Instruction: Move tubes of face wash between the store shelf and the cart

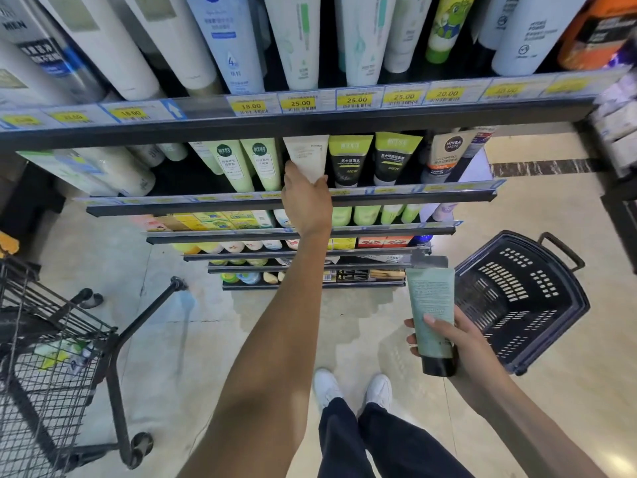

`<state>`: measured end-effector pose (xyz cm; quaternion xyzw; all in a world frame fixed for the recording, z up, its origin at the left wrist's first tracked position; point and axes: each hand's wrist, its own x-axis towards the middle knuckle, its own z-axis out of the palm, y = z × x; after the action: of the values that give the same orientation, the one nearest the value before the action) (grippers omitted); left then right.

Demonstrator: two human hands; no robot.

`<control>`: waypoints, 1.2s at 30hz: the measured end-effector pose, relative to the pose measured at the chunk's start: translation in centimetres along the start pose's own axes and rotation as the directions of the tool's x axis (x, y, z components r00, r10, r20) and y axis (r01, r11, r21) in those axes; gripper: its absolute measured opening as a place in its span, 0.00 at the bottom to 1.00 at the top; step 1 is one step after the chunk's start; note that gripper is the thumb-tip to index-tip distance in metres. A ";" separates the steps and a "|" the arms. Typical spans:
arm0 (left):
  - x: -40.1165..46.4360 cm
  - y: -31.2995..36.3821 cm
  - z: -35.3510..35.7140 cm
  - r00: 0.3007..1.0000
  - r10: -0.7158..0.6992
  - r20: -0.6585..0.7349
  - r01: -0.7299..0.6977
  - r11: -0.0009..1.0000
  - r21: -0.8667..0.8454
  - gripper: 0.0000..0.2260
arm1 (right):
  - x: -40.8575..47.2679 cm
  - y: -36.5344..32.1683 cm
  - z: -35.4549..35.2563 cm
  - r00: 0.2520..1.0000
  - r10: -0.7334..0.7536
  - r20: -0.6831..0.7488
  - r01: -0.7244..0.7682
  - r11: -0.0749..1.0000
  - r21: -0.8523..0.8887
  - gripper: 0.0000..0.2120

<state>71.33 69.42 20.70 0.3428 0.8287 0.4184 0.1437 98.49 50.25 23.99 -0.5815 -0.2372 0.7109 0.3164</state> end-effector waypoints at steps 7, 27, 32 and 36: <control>-0.5 0.4 -0.4 1.000 -0.003 0.009 0.003 0.999 0.033 0.26 | -0.1 -0.4 -0.5 0.999 -0.005 0.048 0.001 0.997 0.081 0.18; -10.3 -5.1 -17.0 0.995 0.080 0.058 -0.093 0.960 0.265 0.25 | -1.7 -4.1 7.5 0.941 -0.014 0.339 0.044 0.996 -0.079 0.31; -11.8 -8.4 -22.2 0.994 0.108 0.001 -0.104 0.958 0.267 0.19 | -2.3 -3.0 12.5 0.927 -0.038 0.374 0.079 0.992 -0.097 0.27; -11.5 -11.0 -26.1 0.989 0.147 -0.013 -0.138 0.953 0.272 0.16 | -3.0 -1.8 16.8 0.897 -0.092 0.433 0.138 0.988 -0.076 0.26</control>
<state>61.00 41.41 27.33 0.4110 0.8534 0.3164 0.0515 82.78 49.79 30.85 -0.4120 -0.3717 0.7879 0.2670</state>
